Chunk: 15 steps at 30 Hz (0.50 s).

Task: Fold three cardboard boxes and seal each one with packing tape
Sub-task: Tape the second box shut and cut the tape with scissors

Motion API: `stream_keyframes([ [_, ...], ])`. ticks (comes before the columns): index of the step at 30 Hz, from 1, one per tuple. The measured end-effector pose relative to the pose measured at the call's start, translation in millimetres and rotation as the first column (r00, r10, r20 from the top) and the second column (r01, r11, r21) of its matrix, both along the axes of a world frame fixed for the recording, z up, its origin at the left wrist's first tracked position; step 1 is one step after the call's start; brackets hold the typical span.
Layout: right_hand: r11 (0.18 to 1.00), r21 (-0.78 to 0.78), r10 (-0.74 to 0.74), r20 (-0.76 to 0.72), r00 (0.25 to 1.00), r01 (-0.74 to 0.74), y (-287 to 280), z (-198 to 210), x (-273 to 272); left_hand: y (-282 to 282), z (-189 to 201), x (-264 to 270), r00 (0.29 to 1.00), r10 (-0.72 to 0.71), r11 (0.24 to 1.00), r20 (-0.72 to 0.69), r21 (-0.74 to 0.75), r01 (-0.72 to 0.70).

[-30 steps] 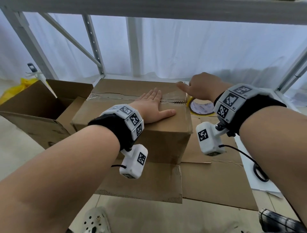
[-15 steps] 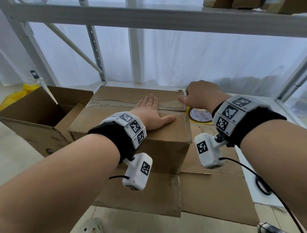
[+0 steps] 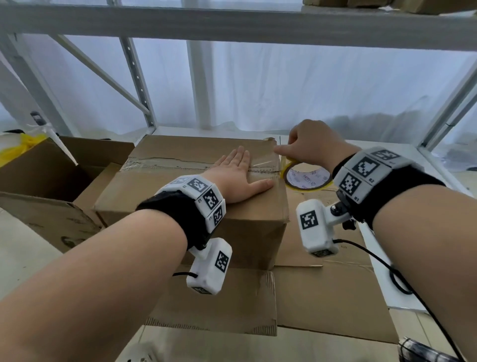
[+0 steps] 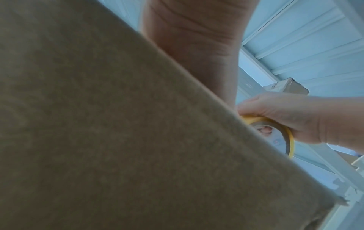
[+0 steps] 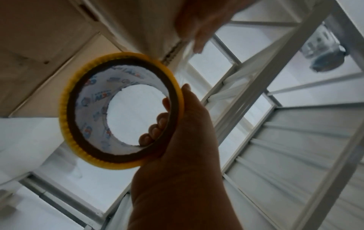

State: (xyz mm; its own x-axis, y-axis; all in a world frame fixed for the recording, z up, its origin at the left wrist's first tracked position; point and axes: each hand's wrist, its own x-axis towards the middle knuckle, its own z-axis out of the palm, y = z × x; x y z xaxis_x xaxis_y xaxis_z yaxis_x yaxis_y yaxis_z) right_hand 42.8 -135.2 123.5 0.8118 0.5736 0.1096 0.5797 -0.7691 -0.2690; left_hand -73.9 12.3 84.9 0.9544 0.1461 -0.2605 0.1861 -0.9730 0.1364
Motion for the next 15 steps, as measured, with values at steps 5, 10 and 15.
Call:
stream_keyframes([
  [5, 0.998, -0.054, -0.028, 0.051, 0.998, 0.031, -11, -11, 0, 3, -1, 1, 1.000, -0.014, 1.000, 0.002, -0.017, 0.014],
  [10, 0.997, -0.066, -0.025, -0.009, 1.000, 0.025, -17, -21, 5, 3, -1, 1, 1.000, -0.013, 1.000, 0.004, -0.024, 0.013],
  [15, 0.999, -0.045, 0.000, -0.026, 1.000, -0.001, -17, -29, 13, 3, -2, 1, 1.000, -0.015, 1.000, 0.003, -0.019, 0.015],
])
